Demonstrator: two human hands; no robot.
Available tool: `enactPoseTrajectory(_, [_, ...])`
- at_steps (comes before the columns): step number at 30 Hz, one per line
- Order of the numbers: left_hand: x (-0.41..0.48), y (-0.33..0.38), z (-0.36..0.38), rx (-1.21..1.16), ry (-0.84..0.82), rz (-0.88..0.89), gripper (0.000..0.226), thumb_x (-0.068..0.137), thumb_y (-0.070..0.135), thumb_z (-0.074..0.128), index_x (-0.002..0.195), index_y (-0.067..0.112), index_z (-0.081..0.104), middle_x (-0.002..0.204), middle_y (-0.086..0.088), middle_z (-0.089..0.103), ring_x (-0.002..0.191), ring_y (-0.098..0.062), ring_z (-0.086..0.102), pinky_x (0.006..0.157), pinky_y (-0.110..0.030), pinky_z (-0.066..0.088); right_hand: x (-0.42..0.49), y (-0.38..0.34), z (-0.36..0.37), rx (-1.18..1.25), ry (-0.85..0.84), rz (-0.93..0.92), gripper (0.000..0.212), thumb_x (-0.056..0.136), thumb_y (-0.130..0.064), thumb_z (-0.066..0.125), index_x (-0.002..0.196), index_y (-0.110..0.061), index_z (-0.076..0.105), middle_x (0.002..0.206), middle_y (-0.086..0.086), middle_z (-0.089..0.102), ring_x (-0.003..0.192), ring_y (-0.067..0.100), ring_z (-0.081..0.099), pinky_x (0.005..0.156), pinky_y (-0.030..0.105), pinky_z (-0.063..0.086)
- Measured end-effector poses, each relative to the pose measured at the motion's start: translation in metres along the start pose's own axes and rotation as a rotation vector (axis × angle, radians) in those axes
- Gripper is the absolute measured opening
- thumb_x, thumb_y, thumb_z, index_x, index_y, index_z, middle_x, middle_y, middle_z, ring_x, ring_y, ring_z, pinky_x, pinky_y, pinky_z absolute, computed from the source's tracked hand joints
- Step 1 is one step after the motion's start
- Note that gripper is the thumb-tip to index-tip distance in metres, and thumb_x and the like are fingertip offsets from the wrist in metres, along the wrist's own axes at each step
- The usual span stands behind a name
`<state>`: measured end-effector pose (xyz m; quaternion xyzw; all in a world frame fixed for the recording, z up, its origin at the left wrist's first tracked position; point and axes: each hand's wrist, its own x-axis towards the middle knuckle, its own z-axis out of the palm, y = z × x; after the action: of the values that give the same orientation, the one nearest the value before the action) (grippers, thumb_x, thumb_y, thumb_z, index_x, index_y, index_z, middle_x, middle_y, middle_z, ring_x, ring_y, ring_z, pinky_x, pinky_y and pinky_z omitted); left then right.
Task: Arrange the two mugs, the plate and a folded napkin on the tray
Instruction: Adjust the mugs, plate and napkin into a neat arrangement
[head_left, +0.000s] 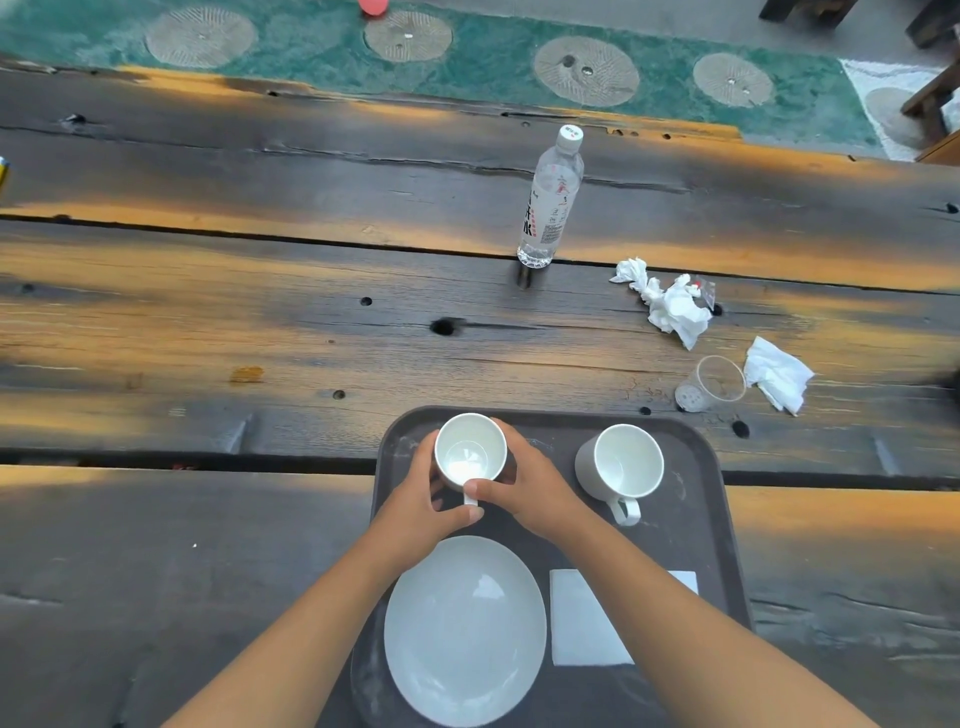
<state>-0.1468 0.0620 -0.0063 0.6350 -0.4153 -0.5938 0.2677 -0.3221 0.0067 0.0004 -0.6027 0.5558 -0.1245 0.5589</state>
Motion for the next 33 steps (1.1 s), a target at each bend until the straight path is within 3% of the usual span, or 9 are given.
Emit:
enactPoseTrajectory(4, [-0.001,0.0,0.001,0.017,-0.005,0.003,0.097,0.079,0.024,0.085,0.142,0.059,0.021,0.131,0.039,0.044,0.125,0.0,0.05,0.107,-0.025,0.042,-0.002,0.001,0.0,0.011,0.005,0.001,0.072,0.079,-0.038,0.084,0.138,-0.05,0.044,0.128,-0.027,0.061,0.123,0.002,0.056,0.099,0.025,0.049])
enactPoseTrajectory(9, [-0.004,0.0,0.002,0.009,-0.004,0.003,0.095,0.078,0.025,0.085,0.141,0.061,0.022,0.139,0.028,0.046,0.133,-0.007,0.048,0.107,-0.026,0.041,-0.003,0.0,-0.002,0.006,0.007,0.012,0.073,0.079,-0.036,0.084,0.138,-0.051,0.043,0.125,-0.032,0.059,0.12,-0.001,0.055,0.093,0.018,0.046])
enactPoseTrajectory(21, [-0.008,0.014,0.0,0.119,0.006,-0.045,0.094,0.077,0.034,0.086,0.15,0.042,0.027,0.153,0.01,0.045,0.142,-0.018,0.045,0.114,-0.05,0.042,-0.01,-0.01,-0.006,0.037,-0.039,0.031,0.075,0.084,-0.033,0.082,0.146,-0.038,0.041,0.142,-0.012,0.056,0.131,0.012,0.052,0.108,0.035,0.047])
enactPoseTrajectory(23, [-0.013,0.016,0.0,0.13,0.018,-0.056,0.091,0.077,0.035,0.086,0.149,0.039,0.03,0.153,0.009,0.046,0.142,-0.018,0.044,0.114,-0.049,0.042,-0.014,-0.007,-0.007,0.082,-0.068,0.048,0.073,0.085,-0.034,0.081,0.146,-0.034,0.042,0.143,-0.01,0.057,0.133,0.015,0.053,0.11,0.037,0.047])
enactPoseTrajectory(26, [-0.028,0.01,0.001,0.19,0.007,-0.071,0.089,0.077,0.04,0.084,0.149,0.035,0.033,0.155,0.008,0.043,0.143,-0.019,0.042,0.113,-0.041,0.041,-0.029,0.002,-0.006,0.082,-0.056,0.112,0.089,0.087,-0.035,0.078,0.158,-0.021,0.027,0.16,-0.001,0.042,0.144,0.021,0.045,0.117,0.043,0.041])
enactPoseTrajectory(29, [-0.048,-0.002,0.007,0.365,0.046,-0.067,0.086,0.081,0.04,0.079,0.152,0.028,0.033,0.153,0.005,0.046,0.137,-0.015,0.046,0.1,-0.027,0.042,-0.048,0.012,-0.005,-0.036,-0.053,0.169,0.096,0.09,-0.038,0.074,0.163,-0.02,0.015,0.166,0.004,0.03,0.147,0.023,0.041,0.117,0.041,0.04])
enactPoseTrajectory(33, [-0.074,-0.011,0.019,0.642,0.12,-0.02,0.067,0.095,0.036,0.065,0.153,0.02,0.037,0.156,0.001,0.042,0.142,-0.018,0.041,0.114,-0.031,0.035,-0.075,0.024,-0.007,-0.253,-0.039,0.145,0.081,0.093,-0.041,0.068,0.16,-0.02,0.027,0.164,0.0,0.034,0.149,0.02,0.037,0.118,0.037,0.036])
